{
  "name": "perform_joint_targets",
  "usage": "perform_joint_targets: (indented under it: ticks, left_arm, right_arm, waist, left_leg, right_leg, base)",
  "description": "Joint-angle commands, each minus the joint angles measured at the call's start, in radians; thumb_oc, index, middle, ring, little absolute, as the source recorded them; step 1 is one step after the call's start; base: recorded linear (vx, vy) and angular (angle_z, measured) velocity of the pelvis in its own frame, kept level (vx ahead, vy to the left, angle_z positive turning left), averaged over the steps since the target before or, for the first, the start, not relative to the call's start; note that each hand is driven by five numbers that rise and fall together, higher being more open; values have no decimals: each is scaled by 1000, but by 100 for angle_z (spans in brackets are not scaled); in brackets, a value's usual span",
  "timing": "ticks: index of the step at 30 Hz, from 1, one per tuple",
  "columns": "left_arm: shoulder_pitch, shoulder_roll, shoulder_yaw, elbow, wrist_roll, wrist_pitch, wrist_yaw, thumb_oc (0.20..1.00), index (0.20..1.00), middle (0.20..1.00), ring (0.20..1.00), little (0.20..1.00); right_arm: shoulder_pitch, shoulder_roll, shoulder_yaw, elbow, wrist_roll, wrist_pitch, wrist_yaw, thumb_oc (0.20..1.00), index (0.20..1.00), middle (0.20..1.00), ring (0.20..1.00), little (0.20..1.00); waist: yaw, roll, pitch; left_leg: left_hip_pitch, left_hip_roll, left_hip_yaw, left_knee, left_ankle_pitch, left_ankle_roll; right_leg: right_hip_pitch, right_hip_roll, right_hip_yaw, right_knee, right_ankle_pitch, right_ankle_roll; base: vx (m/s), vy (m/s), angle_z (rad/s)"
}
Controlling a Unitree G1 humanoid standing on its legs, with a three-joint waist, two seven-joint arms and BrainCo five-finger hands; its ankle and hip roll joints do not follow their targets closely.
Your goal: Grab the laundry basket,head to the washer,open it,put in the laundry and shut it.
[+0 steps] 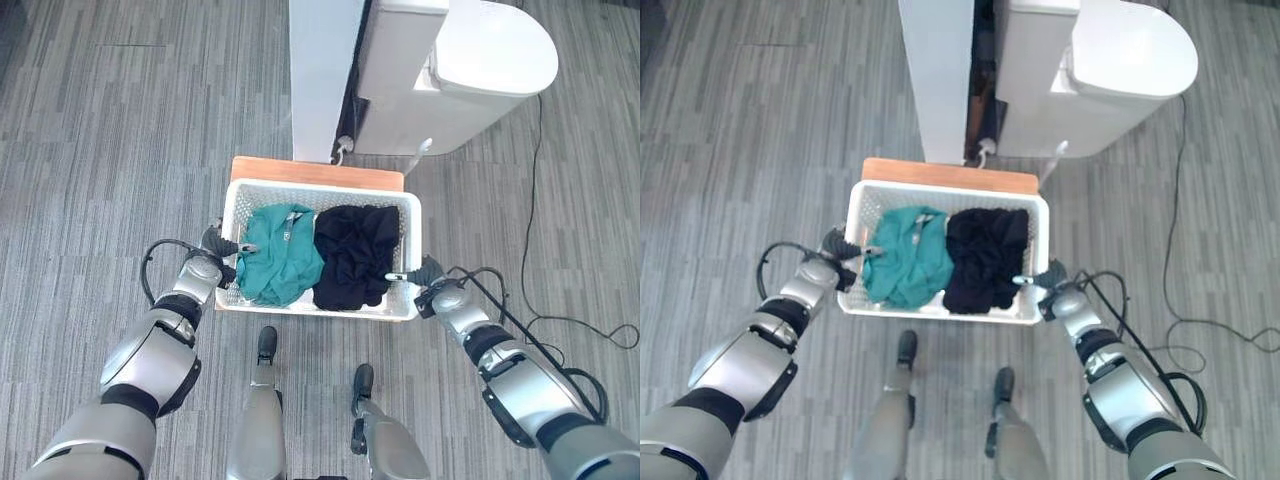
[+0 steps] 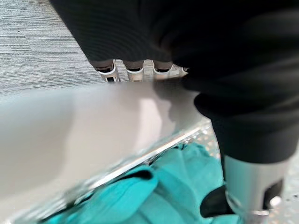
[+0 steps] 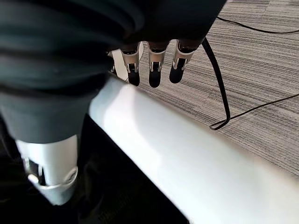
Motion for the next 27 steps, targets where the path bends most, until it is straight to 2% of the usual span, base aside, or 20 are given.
perform_joint_targets:
  ticks: [1,5,6,7,8,15,16,18,20,21,27]
  left_arm:
    - [-107,-12,17,102,23,-20,-2,1000,1000,1000,1000,1000]
    - [-107,-12,17,100,20,-20,-4,1000,1000,1000,1000,1000]
    - [-105,-12,19,101,17,-21,-6,740,740,740,740,740]
    - [-103,-11,21,104,15,-21,-6,426,426,426,426,426]
    - [-101,-10,22,106,15,-21,-7,209,209,209,209,209]
    - [-87,10,17,140,76,-13,-11,200,200,200,200,200]
    - [-85,10,18,142,77,-14,-13,200,200,200,200,200]
    - [-80,8,16,143,83,-14,-19,200,200,200,200,200]
    - [-75,5,10,144,93,-14,-22,200,200,200,200,200]
    - [-73,4,7,145,100,-14,-22,200,200,200,200,200]
    - [-70,11,-12,124,134,-18,-20,200,200,200,200,200]
  right_arm:
    - [-1,-22,15,13,-12,-8,-3,1000,1000,1000,1000,1000]
    - [-1,-19,16,7,-8,-9,-2,1000,1000,1000,1000,1000]
    - [0,-19,15,5,-6,-10,-2,1000,1000,1000,1000,1000]
    - [2,-17,13,3,-3,-10,-2,1000,1000,1000,1000,1000]
    - [3,-17,11,2,0,-11,-3,1000,1000,1000,1000,1000]
    - [1,-20,8,-40,7,-21,-1,1000,1000,1000,1000,1000]
    - [0,-21,10,-41,5,-21,0,906,906,906,906,906]
    - [1,-24,15,-45,0,-20,7,658,658,658,658,658]
    - [1,-24,16,-43,3,-20,13,385,385,385,385,385]
    - [2,-24,16,-39,5,-20,16,200,200,200,200,200]
    - [1,-32,22,-44,-13,-22,17,200,200,200,200,200]
  waist:
    - [9,-34,-15]
    - [9,-35,-9]
    - [9,-35,-9]
    - [8,-35,-9]
    - [8,-35,-10]
    - [-1,-44,-8]
    - [-1,-44,-8]
    - [-1,-45,-6]
    - [0,-46,-5]
    - [0,-46,-4]
    - [4,-44,4]
  left_leg:
    - [-22,4,-24,97,-111,44]
    - [-24,4,-26,100,-111,44]
    - [-25,4,-26,100,-111,44]
    - [-25,3,-27,100,-111,44]
    - [-26,3,-27,100,-111,44]
    - [-39,4,-24,109,-113,47]
    - [-40,5,-25,110,-113,47]
    - [-43,6,-26,112,-114,47]
    - [-46,6,-26,112,-112,47]
    - [-46,6,-26,110,-112,47]
    - [-49,3,-31,100,-104,47]
  right_leg:
    - [-124,-50,0,60,59,-6]
    - [-128,-48,0,63,58,-7]
    - [-128,-48,2,63,58,-8]
    - [-129,-47,3,64,58,-8]
    - [-131,-47,3,64,58,-8]
    - [-148,-46,14,71,62,-8]
    - [-151,-46,15,72,62,-8]
    - [-153,-46,13,72,64,-9]
    - [-154,-46,12,71,65,-9]
    - [-155,-46,11,71,66,-10]
    - [-159,-46,9,68,67,-10]
  base:
    - [0,0,0]
    - [0,0,0]
    - [0,0,0]
    - [0,0,0]
    - [0,0,0]
    - [-1,3,-1]
    - [0,4,-7]
    - [3,2,-2]
    - [0,0,0]
    - [0,0,0]
    - [0,0,0]
